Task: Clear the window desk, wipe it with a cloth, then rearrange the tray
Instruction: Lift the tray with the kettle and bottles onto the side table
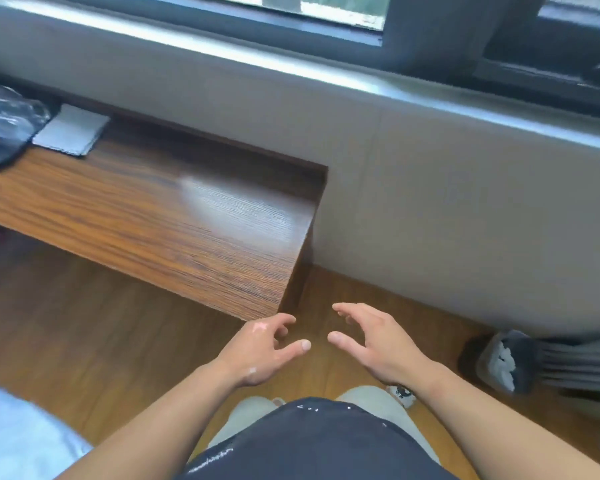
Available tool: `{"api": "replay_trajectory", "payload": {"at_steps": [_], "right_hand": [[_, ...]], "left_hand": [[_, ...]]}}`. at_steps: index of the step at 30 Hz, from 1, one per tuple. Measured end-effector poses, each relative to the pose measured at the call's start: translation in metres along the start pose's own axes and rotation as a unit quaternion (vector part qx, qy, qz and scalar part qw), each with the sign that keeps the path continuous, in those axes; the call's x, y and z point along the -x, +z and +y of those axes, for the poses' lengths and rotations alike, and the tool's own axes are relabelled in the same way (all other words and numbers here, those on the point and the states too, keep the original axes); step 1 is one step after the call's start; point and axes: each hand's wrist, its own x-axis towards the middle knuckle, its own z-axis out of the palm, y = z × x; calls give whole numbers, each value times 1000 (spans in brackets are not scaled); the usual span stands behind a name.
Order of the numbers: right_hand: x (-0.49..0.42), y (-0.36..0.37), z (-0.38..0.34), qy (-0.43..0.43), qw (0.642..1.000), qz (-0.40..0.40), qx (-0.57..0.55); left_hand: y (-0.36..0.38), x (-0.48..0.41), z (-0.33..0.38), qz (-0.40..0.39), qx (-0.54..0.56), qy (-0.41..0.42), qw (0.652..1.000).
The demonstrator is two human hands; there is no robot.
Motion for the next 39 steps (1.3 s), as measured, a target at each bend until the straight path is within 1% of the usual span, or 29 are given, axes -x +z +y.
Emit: {"api": "replay_trajectory", "payload": {"at_steps": [4, 8, 11, 15, 19, 24, 30, 34, 39], "right_hand": [[-52, 32, -72, -55, 996, -55, 32], [-94, 56, -131, -104, 990, -91, 35], [-123, 74, -164, -132, 984, -111, 34], [-162, 97, -202, -165, 977, -130, 46], [-202, 118, -237, -198, 965, -167, 51], [-258, 144, -273, -206, 955, -210, 27], [-314, 157, -320, -238, 929, -272, 76], [-351, 169, -355, -242, 926, -278, 82], [-390, 200, -400, -238, 925, -285, 81]], "left_hand": [[-45, 36, -69, 45, 43, -60, 996], [-72, 70, -119, 108, 99, -113, 983], [-86, 90, -150, 143, 143, -151, 968], [-107, 109, -183, 182, 177, -198, 947], [-131, 121, -215, 214, 204, -233, 927], [-171, 121, -254, 230, 239, -274, 903], [-220, 111, -293, 247, 255, -304, 884], [-250, 100, -321, 257, 272, -313, 873], [-289, 88, -371, 250, 279, -303, 876]]}}
